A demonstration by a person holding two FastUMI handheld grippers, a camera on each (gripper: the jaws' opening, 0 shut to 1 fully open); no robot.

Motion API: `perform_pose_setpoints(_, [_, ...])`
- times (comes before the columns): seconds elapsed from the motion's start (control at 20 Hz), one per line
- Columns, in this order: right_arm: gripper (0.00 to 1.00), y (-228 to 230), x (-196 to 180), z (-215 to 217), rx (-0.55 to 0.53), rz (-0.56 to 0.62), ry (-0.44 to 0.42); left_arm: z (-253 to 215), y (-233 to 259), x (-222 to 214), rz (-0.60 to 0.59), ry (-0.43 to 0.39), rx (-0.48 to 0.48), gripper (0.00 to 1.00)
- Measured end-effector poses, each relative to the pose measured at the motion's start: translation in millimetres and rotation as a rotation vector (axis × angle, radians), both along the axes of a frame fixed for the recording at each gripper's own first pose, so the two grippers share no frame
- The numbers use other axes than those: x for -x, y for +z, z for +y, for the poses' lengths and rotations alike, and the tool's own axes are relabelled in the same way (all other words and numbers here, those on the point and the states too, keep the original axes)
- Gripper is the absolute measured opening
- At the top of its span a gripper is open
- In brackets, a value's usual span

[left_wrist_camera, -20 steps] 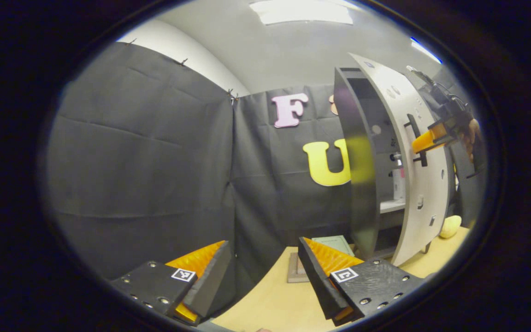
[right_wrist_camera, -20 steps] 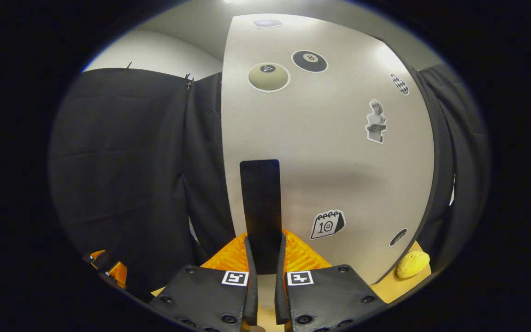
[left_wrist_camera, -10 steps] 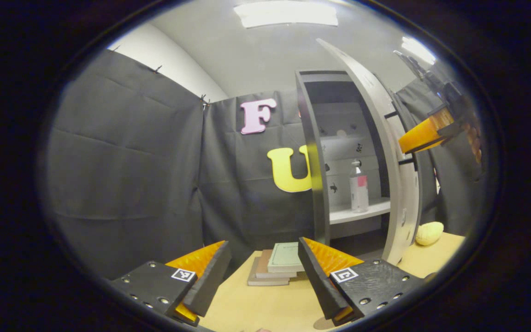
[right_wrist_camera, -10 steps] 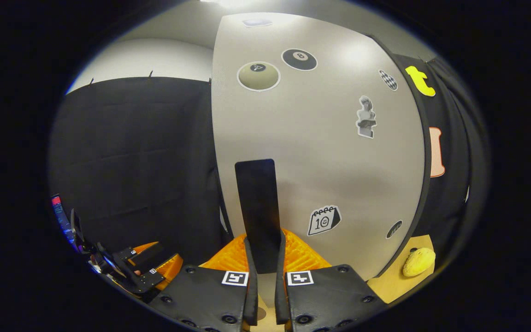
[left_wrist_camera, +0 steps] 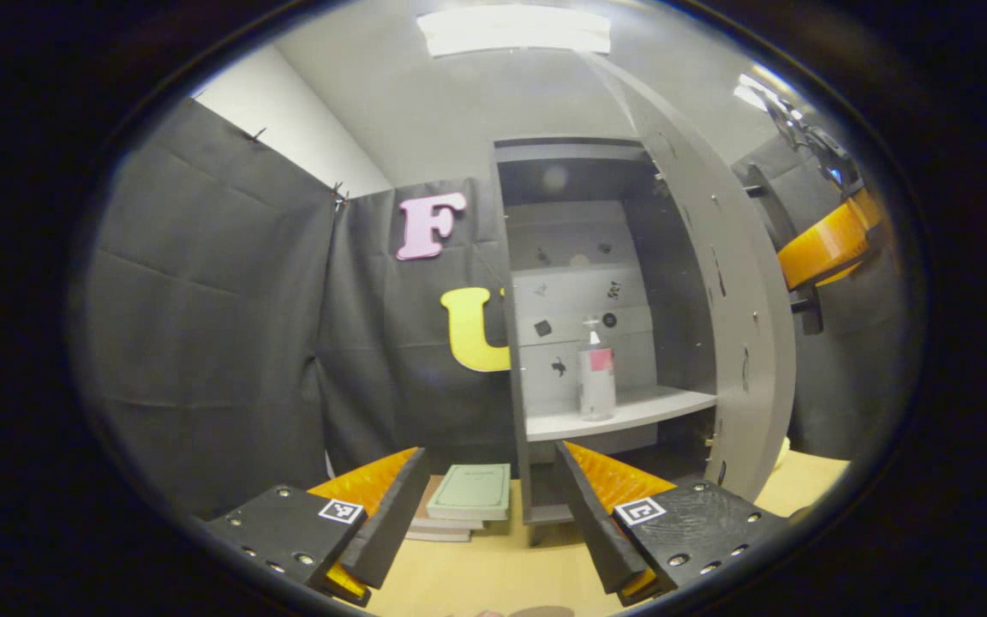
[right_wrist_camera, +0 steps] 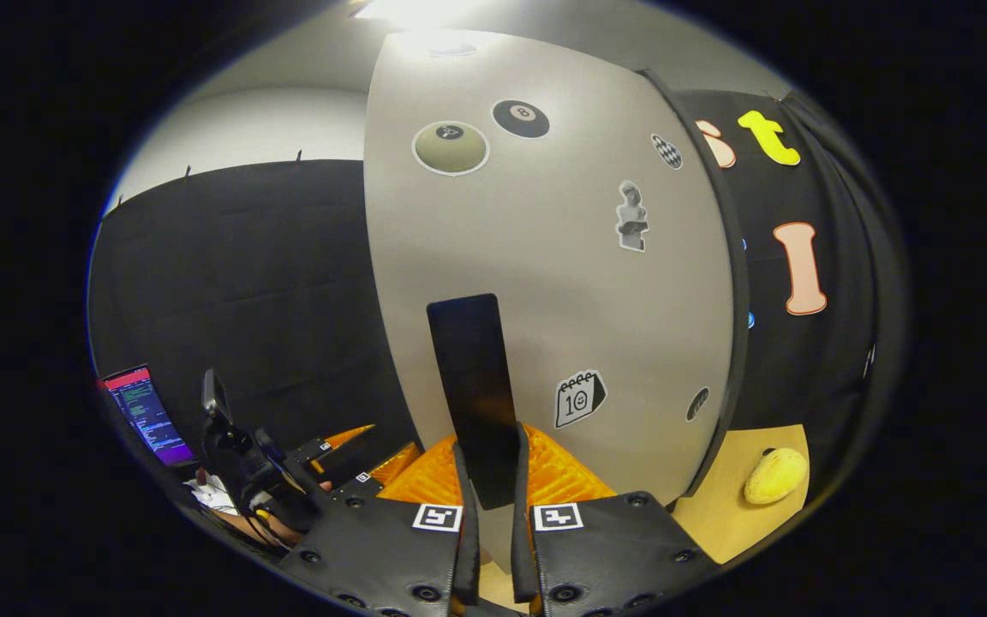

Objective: Open the cabinet door with the right hand, grasp the bottle in the cabinet with the left hand and place it on the coaster, then close the cabinet door with the right hand.

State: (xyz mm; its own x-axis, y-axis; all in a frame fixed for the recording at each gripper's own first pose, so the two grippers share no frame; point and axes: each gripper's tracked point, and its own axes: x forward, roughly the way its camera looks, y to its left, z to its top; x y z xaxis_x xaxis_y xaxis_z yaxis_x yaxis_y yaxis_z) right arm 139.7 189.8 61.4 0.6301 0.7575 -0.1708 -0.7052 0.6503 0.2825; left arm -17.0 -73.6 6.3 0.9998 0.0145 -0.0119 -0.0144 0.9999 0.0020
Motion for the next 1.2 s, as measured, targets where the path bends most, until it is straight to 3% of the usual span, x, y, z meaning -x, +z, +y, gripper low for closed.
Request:
perform_pose_setpoints(0.4, [0.16, -2, -2, -30, -0.029, -0.014, -0.028, -84, 4, 0, 0.006, -0.056, -0.013, 0.87])
perform_pose_setpoints(0.7, [0.16, -4, -12, -64, -0.008, -0.038, -0.136, -132, 14, -4, -0.001, -0.062, -0.015, 0.87])
perform_pose_setpoints(0.85, [0.15, -7, -18, -80, 0.024, -0.066, -0.195, -143, 21, -8, -0.007, -0.058, -0.025, 0.87])
perform_pose_setpoints(1.05, [0.12, -6, -17, -79, 0.024, -0.085, -0.161, -151, 24, -22, 0.011, -0.056, 0.007, 0.9])
perform_pose_setpoints(1.2, [0.19, -8, -17, -86, 0.038, -0.083, -0.163, -150, 27, -48, 0.031, -0.07, 0.029, 0.88])
